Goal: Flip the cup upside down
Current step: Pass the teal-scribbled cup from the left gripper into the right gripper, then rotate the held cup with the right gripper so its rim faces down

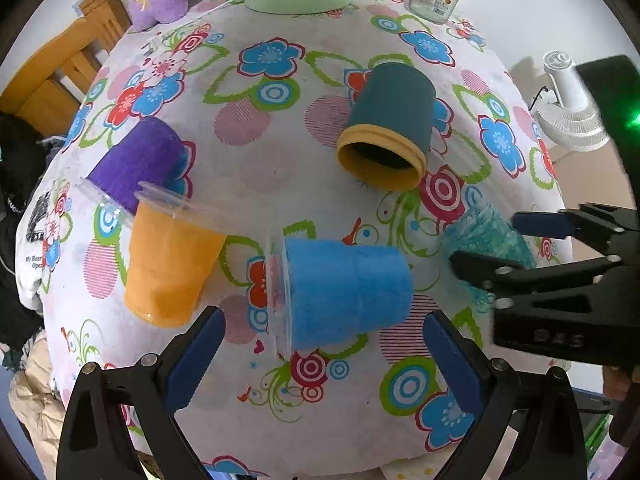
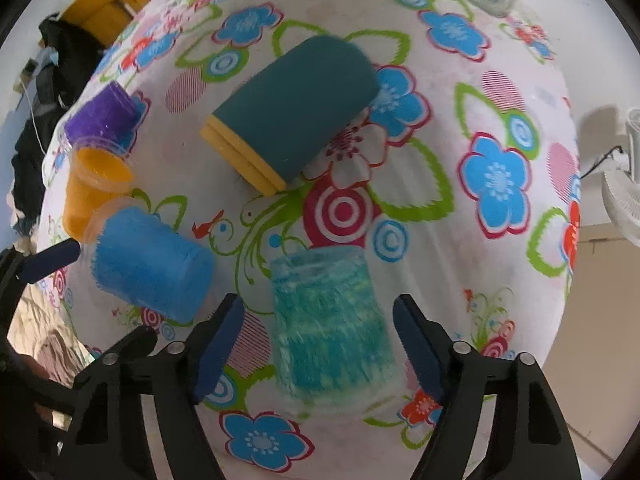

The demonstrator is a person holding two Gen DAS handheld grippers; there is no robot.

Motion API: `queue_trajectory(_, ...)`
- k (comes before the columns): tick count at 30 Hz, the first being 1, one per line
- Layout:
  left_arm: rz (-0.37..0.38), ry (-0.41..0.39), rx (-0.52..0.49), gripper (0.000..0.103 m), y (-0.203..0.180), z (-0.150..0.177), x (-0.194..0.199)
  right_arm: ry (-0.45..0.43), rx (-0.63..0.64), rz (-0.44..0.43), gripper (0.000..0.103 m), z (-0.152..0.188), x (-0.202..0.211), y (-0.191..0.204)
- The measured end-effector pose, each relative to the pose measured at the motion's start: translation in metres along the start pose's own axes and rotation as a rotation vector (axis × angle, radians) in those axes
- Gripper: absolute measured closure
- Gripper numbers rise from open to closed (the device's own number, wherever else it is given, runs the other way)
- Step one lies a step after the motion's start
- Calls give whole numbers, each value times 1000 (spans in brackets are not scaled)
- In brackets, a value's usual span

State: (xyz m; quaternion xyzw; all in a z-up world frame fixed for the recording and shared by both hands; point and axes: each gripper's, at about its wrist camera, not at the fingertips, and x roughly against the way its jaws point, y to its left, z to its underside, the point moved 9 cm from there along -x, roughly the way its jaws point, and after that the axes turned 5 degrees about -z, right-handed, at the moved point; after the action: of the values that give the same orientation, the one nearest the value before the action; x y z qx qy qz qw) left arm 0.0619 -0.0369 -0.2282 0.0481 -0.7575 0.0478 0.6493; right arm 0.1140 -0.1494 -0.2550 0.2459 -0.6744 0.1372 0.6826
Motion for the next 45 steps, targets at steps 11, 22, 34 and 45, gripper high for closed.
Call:
queue_trajectory(11,7,24,-17,3,4,-6,-14,44,-25,5,41,-5,-23,-3)
queue_trajectory(22,-8,-21,-25,3,-5,-13,11,-147,-22,-4,41,-3,37,-1)
queue_trajectory(34,-84,-142,38,3,-15,-8,66,-427,32,-42,41,14,115,4)
queue_trajectory(45,-93,-202,42,3,-20,13,93,-624,33,-85,41,36,151,23)
